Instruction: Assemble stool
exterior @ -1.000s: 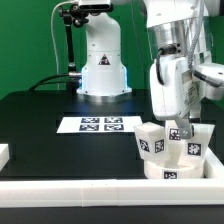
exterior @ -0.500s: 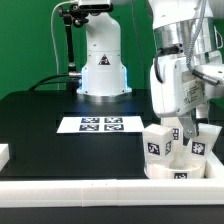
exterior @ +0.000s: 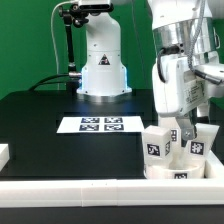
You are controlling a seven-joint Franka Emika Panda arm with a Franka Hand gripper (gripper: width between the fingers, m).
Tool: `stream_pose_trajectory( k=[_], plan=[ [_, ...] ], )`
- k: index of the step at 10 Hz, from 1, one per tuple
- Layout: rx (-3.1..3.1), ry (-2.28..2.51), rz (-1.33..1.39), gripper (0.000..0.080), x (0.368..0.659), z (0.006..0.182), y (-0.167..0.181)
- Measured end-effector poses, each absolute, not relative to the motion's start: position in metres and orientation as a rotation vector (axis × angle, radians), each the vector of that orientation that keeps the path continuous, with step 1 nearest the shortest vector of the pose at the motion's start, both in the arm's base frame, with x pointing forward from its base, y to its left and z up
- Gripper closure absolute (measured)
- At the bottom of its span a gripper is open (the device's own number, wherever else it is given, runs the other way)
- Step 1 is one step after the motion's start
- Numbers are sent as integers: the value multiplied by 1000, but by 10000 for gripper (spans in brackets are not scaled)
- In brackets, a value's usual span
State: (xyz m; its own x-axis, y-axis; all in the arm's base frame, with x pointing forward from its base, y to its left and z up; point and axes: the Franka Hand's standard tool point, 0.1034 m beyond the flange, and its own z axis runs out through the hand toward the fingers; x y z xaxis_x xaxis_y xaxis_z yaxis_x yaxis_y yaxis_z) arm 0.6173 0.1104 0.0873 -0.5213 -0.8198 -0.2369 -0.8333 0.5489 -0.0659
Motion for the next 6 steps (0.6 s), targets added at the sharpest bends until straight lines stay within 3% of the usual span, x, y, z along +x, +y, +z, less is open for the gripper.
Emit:
stream_pose_trajectory(
  k=[3, 6],
  plan=[
    [-1377, 2501, 86, 153, 622, 116, 119],
    [-1383, 2501, 82, 150, 622, 113, 118]
  ],
)
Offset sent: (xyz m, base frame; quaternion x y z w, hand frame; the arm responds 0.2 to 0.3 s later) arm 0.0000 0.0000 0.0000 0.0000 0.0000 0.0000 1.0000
